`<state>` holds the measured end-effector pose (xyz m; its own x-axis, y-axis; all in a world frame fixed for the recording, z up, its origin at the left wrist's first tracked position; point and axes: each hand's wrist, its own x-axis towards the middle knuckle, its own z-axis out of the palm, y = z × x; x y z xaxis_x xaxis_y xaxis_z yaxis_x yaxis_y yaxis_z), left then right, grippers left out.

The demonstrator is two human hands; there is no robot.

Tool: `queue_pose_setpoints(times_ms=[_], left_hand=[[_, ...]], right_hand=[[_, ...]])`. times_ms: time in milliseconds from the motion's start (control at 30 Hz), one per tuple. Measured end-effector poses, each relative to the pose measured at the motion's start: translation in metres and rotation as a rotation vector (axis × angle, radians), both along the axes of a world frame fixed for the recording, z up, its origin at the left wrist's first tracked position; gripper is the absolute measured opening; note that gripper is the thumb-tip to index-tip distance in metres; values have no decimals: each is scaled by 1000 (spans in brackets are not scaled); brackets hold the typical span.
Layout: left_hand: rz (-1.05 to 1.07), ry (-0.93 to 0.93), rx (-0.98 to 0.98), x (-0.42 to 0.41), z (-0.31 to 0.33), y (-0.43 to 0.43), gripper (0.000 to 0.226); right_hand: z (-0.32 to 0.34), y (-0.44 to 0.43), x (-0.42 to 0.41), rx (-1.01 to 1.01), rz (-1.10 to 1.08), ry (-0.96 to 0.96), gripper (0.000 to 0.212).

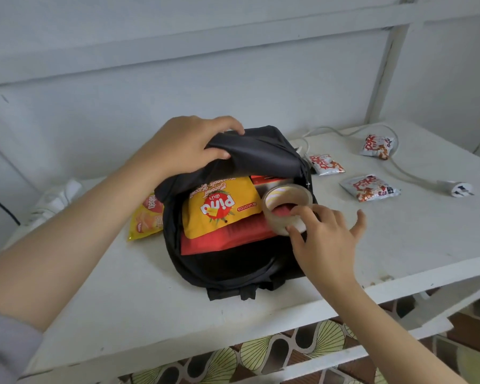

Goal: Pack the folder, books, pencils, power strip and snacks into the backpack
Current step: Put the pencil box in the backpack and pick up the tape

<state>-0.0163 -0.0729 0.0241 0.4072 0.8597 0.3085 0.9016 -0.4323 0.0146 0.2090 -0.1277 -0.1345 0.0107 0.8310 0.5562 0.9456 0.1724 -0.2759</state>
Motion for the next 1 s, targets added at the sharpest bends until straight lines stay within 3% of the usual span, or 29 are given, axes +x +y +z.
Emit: queue_pose_setpoints(times_ms=[200, 367, 667, 867, 1000], left_hand=[[-37, -31, -12, -3, -7, -4, 37], [-36, -59, -67, -7, -15, -2, 39], [50, -229, -166, -9, -54, -19, 49], [82, -327, -129, 10, -110, -65, 72], [130, -450, -32, 25, -125, -87, 58]], right_hand=[[6, 14, -15, 28, -77, -80, 30], [1, 25, -16, -33, -51, 38, 47], [9, 23, 12, 88, 173, 235, 19], [42, 40, 17, 163, 355, 321, 20], [62, 55, 0, 147, 546, 288, 13]])
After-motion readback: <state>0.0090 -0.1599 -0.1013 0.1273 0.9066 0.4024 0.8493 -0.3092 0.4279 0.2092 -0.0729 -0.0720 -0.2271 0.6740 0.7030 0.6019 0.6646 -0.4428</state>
